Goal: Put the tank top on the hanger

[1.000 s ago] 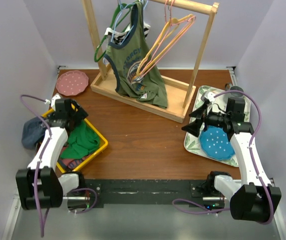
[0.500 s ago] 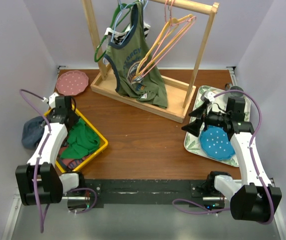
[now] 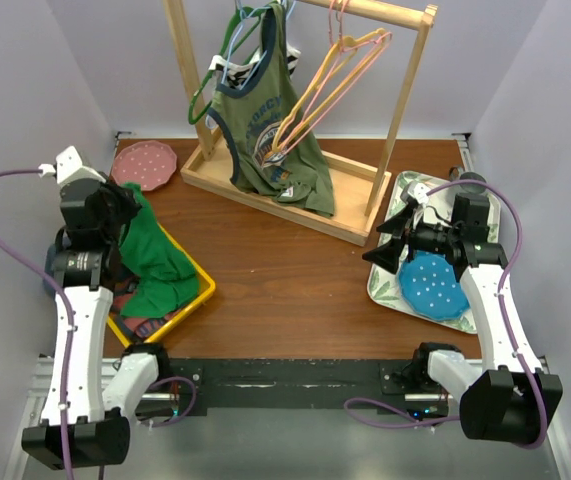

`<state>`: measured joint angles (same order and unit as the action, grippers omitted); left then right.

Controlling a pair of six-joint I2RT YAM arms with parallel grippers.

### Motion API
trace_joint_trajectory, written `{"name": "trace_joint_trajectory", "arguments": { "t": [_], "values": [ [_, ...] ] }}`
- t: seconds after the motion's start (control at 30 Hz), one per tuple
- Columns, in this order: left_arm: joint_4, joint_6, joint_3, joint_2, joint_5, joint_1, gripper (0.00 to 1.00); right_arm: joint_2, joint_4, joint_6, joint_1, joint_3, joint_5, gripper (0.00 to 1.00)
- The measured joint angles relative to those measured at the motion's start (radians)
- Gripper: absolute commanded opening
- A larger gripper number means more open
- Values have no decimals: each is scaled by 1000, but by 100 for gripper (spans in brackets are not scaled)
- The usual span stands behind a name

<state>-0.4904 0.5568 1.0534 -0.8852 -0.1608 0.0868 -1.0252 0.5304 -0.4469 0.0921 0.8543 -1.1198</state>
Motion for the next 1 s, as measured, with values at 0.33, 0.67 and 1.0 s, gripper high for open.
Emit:
{"name": "trace_joint_trajectory", "arguments": {
  "t": [0.33,0.67,1.0],
  "values": [
    [74,-36,295,-31,295,0,0,0,0,-7,0,0,0,99],
    [236,35,499,-132,541,-69,0,0,0,-8,0,0,1,99],
    [349,94,663,-226,622,-219,0,-4,0,-8,0,0,2,99]
  ]
}}
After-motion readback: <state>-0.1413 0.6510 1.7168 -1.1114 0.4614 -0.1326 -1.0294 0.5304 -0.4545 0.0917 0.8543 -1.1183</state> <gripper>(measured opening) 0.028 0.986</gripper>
